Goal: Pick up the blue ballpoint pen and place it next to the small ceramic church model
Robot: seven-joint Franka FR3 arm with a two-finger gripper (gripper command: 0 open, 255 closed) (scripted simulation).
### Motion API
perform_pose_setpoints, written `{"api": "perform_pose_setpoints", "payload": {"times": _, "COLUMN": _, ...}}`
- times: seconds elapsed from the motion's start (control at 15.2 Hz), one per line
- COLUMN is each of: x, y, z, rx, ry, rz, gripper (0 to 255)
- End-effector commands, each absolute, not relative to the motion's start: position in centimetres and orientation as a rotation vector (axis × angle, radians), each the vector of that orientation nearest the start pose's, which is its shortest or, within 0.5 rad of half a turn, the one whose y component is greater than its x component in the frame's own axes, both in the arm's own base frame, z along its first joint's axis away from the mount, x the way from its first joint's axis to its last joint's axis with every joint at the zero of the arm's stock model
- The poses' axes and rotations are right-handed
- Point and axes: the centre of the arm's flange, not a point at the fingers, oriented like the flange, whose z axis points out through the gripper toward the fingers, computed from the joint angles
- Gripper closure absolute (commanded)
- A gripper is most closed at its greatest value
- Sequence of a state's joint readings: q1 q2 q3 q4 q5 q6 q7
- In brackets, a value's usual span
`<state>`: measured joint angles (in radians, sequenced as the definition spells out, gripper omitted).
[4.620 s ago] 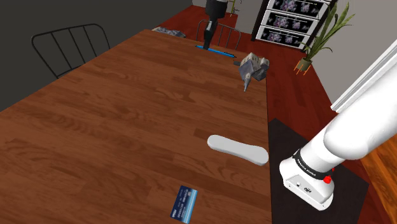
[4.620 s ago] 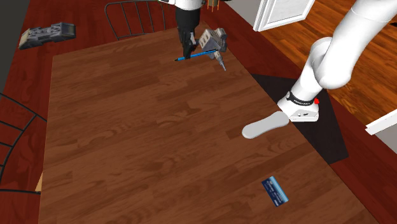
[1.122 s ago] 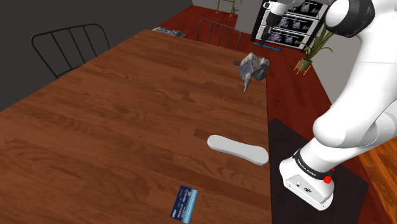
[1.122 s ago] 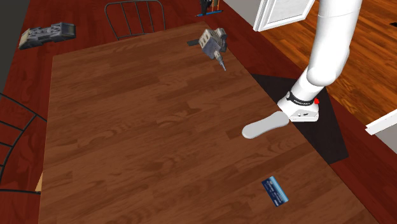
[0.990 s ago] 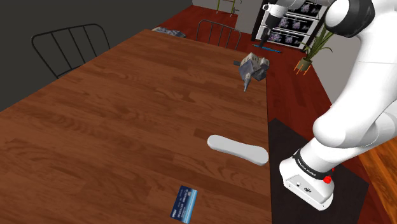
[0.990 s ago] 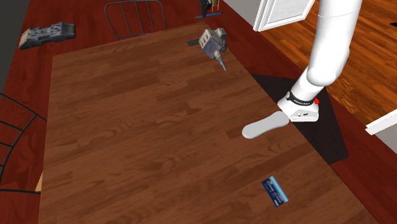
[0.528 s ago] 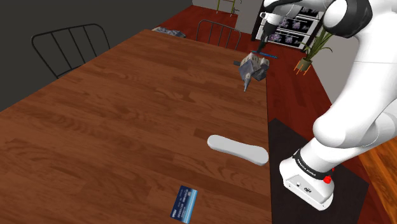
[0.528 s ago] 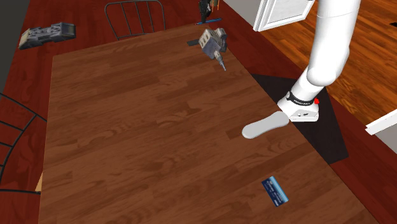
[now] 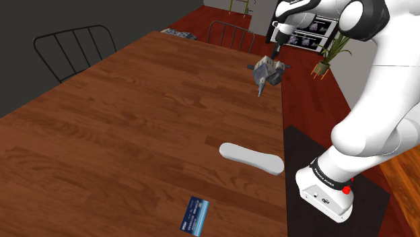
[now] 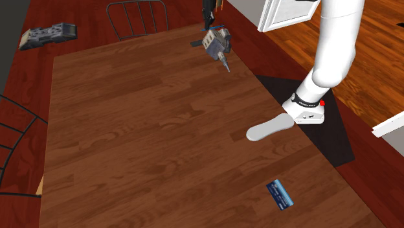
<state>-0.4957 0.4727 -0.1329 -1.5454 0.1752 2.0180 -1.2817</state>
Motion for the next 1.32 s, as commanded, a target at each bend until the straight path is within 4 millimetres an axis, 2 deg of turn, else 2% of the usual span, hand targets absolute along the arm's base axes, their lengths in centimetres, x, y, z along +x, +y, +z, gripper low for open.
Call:
{"api": "perform_pose_setpoints", "payload": {"times": 0.0, "x": 56.9, "y": -38.5, "z": 36.8, "rx": -2.953, "ry": -0.901, "rz": -0.128, "gripper": 255}}
{"api": "perform_pose_setpoints", "payload": {"times": 0.13, "x": 56.9, "y": -38.5, "z": 35.7, "rx": -2.953, "ry": -0.901, "rz": -0.128, "gripper": 255}}
{"api": "perform_pose_setpoints", "payload": {"times": 0.59, "x": 56.9, "y": -38.5, "z": 35.7, "rx": -2.953, "ry": -0.901, "rz": -0.128, "gripper": 255}}
{"api": "perform_pose_setpoints", "payload": {"times": 0.66, "x": 56.9, "y": -38.5, "z": 35.7, "rx": -2.953, "ry": -0.901, "rz": -0.128, "gripper": 0}}
{"api": "perform_pose_setpoints", "payload": {"times": 0.99, "x": 56.9, "y": -38.5, "z": 35.7, "rx": -2.953, "ry": -0.901, "rz": -0.128, "gripper": 0}}
{"api": "perform_pose_setpoints", "payload": {"times": 1.25, "x": 56.6, "y": -38.9, "z": 40.6, "rx": -2.953, "ry": -0.901, "rz": -0.128, "gripper": 0}}
